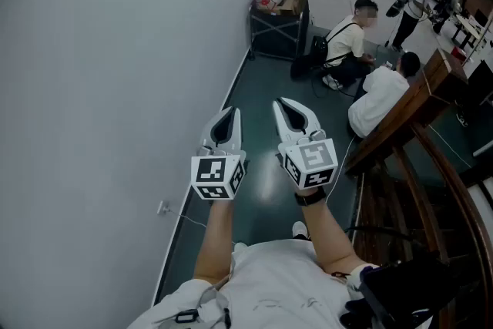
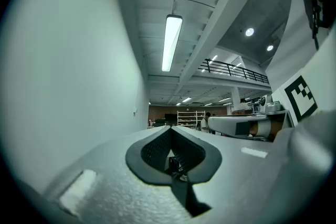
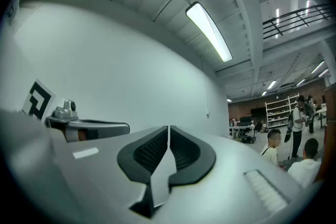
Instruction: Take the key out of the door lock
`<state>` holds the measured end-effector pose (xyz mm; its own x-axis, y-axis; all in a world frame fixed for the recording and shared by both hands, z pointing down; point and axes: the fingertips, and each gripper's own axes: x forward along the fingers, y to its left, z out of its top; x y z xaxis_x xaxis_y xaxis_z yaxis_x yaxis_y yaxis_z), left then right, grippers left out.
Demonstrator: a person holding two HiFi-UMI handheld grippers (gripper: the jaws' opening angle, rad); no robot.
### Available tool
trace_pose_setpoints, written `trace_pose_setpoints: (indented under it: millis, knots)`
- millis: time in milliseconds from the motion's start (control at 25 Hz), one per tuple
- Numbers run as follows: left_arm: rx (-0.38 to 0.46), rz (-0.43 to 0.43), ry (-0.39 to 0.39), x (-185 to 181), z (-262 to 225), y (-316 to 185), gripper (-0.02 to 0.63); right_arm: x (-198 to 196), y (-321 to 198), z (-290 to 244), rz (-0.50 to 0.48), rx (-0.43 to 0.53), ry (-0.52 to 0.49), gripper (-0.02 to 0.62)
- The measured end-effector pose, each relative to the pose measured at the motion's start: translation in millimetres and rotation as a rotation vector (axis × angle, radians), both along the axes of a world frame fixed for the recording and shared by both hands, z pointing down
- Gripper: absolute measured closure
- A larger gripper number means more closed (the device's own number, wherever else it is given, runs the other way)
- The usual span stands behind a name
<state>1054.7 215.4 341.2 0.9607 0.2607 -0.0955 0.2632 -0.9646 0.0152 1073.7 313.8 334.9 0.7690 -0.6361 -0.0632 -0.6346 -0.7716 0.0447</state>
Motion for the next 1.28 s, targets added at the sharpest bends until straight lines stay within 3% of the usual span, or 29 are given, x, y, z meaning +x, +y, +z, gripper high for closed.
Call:
trace_pose_setpoints:
  millis: [480, 880, 1280]
  knots:
    - [-0.020, 0.059, 0.013, -31.0, -3.5, -14.9, 0.607, -32.4, -16.3, -1.1, 0.045, 0.003, 0.013, 0.578]
    - [-0.034, 0.140, -0.013, -63.0, 15.4, -34.3, 0.607, -66.5, -30.0, 26.3, 0.151, 0.043, -0.055, 0.583]
    - [-0.084, 0.160, 0.007, -66.3, 7.3, -44.7, 0.607, -72.1, -43.3, 6.2, 0.182, 0.040, 0.000, 0.598]
